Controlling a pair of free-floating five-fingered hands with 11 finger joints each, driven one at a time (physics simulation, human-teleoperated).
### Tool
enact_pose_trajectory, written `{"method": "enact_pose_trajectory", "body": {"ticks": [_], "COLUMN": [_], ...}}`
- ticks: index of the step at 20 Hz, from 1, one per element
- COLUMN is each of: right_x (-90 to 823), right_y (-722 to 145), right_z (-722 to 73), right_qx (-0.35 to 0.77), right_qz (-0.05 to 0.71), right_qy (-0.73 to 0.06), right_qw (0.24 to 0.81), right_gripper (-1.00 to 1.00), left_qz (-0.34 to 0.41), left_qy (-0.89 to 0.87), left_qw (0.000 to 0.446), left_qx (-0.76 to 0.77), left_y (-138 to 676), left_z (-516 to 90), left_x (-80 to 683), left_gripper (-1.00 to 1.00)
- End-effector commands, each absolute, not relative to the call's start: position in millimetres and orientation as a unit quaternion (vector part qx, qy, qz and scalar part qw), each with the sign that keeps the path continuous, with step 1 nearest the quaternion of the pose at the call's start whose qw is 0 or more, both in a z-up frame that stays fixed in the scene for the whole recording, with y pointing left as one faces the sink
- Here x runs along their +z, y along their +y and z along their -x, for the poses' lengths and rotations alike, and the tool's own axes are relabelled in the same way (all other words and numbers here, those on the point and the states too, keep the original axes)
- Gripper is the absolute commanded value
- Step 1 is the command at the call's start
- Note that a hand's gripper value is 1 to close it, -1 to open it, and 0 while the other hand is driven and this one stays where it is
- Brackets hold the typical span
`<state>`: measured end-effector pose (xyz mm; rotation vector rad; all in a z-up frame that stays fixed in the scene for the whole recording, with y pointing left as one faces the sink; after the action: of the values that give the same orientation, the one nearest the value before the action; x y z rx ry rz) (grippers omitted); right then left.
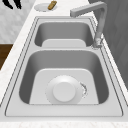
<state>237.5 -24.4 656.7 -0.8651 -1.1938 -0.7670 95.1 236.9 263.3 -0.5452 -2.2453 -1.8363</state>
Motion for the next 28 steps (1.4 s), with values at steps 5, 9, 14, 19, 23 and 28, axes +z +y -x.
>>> {"method": "enact_pose_trajectory", "body": {"ticks": [5,9,14,19,23,28], "right_x": [637,634,633,630,627,622], "right_y": [-46,-56,-66,-77,-87,-103], "right_z": [-202,-187,-164,-140,-119,-90], "right_qx": [-0.345,-0.328,-0.311,-0.294,-0.277,-0.254], "right_qz": [0.402,0.398,0.39,0.387,0.382,0.374], "right_qy": [-0.536,-0.552,-0.568,-0.582,-0.594,-0.611], "right_qw": [0.657,0.655,0.655,0.652,0.651,0.65], "right_gripper": [1.0,1.0,1.0,1.0,1.0,1.0], "left_qz": [0.184,0.184,0.184,0.184,0.184,0.184], "left_qy": [-0.757,-0.757,-0.757,-0.757,-0.757,-0.757], "left_qw": [0.095,0.095,0.095,0.095,0.095,0.095], "left_qx": [-0.619,-0.619,-0.619,-0.619,-0.619,-0.619], "left_y": [237,237,237,237,237,237], "left_z": [-95,-95,-95,-95,-95,-95], "left_x": [263,263,263,263,263,263], "left_gripper": [0.0,0.0,0.0,0.0,0.0,0.0]}}
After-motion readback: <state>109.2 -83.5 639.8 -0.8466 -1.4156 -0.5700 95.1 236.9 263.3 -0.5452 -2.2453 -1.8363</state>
